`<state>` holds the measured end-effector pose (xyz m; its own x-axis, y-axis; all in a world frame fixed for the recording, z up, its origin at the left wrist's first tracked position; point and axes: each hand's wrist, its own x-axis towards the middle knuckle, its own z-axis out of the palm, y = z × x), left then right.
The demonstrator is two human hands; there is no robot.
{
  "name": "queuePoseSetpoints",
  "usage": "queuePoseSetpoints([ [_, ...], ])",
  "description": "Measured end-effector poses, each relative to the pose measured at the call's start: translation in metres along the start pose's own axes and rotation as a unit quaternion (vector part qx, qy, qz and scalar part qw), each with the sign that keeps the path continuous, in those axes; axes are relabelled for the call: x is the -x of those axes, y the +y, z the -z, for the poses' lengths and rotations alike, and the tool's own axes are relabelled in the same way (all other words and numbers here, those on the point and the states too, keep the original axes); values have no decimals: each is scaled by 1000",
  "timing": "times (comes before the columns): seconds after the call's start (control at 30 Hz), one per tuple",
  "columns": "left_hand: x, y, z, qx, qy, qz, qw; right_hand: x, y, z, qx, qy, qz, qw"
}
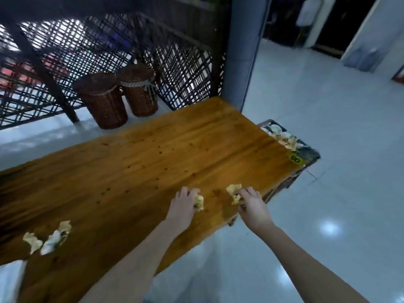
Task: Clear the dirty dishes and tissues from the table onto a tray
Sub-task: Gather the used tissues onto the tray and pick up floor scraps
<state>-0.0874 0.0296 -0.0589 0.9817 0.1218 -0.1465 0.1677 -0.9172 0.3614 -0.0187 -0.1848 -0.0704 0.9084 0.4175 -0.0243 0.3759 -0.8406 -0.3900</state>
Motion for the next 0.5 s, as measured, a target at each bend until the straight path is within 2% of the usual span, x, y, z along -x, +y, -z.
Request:
queuePoseSetpoints([
  [0.27, -37, 132, -41, 24, -14, -89, 996, 42, 111, 57, -15, 50, -60, 997],
  [0.5, -89, 193, -58, 28, -35, -136, 990, 42, 179, 79, -17, 75, -105, 991],
])
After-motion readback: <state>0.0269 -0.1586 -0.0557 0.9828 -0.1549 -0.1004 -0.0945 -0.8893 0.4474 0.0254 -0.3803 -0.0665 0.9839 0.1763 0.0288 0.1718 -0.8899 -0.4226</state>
